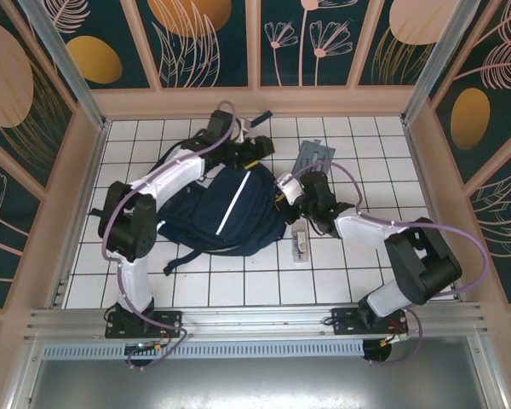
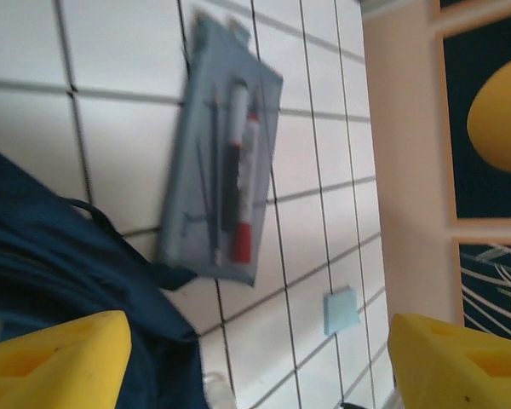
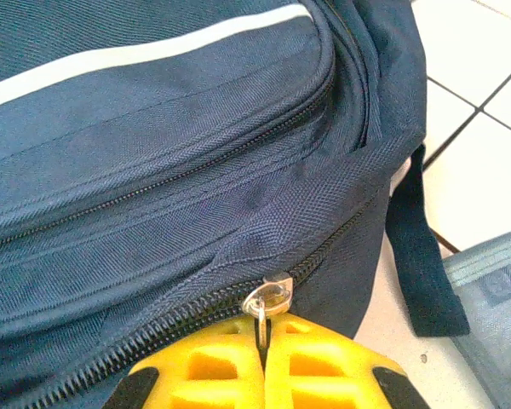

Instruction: Pack books, pencil case, and school supplies into a backpack

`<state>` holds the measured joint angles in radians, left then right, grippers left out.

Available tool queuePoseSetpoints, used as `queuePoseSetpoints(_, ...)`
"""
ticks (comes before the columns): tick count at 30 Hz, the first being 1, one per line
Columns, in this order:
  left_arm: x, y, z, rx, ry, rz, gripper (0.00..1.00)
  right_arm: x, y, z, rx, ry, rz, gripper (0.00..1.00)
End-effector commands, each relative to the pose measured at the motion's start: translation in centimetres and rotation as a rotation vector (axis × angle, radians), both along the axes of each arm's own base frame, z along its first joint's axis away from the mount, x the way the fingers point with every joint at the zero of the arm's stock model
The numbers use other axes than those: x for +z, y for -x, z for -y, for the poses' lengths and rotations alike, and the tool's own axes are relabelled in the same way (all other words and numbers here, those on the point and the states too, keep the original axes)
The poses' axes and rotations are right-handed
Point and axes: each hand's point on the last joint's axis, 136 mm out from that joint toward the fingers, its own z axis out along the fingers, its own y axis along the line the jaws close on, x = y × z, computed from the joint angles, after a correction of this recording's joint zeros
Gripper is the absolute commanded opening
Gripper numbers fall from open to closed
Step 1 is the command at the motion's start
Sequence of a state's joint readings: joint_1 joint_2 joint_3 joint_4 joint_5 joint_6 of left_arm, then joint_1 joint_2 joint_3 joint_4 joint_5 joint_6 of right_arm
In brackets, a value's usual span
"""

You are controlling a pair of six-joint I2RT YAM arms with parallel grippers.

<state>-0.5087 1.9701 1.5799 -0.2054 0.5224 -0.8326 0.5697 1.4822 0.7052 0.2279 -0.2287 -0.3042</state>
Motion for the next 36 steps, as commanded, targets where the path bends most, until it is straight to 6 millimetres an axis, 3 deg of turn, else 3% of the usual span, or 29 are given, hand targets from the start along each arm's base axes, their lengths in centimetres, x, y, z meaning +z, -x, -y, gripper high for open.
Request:
queuePoseSetpoints(1,-1.1,0.8,2.6,-0.040,0.057,-0.054,0.79,4.7,0.0,-1.1,0.052,-0.076,0.185,0.00)
queuePoseSetpoints(6,-3.1,2.5,3.8,-0.096,0.012,-0.097,0.78,4.9,0.0,-0.4,0.026,-0.054,0.211,0.00)
queuePoseSetpoints(11,-4.5,4.0,2.1,-0.109,-0.104,-0.102,0.78,3.8,-0.7,0.5,-0.019,0.005,0.192,0.00)
queuePoseSetpoints(18,-5.5,5.7,0.5,-0.134,-0.195,-0.132,0.76,4.0,-0.8,0.2,-0.012,-0.009,0.203,0.00)
queuePoseSetpoints(26,-8.1,7.8,2.1,-0.203,-0.222,-0.175,0.66,4.4,-0.7,-1.1,0.025,-0.004,0.230,0.00)
queuePoseSetpoints(28,-9.0,8.3,2.7,-0.222,-0.220,-0.191,0.59,4.5,-0.8,-1.5,0.033,0.008,0.241,0.00)
queuePoseSetpoints(36,-10.4,8.7,3.1,-0.256,-0.213,-0.198,0.04,5.3,-1.3,-1.7,0.032,0.042,0.265,0.00)
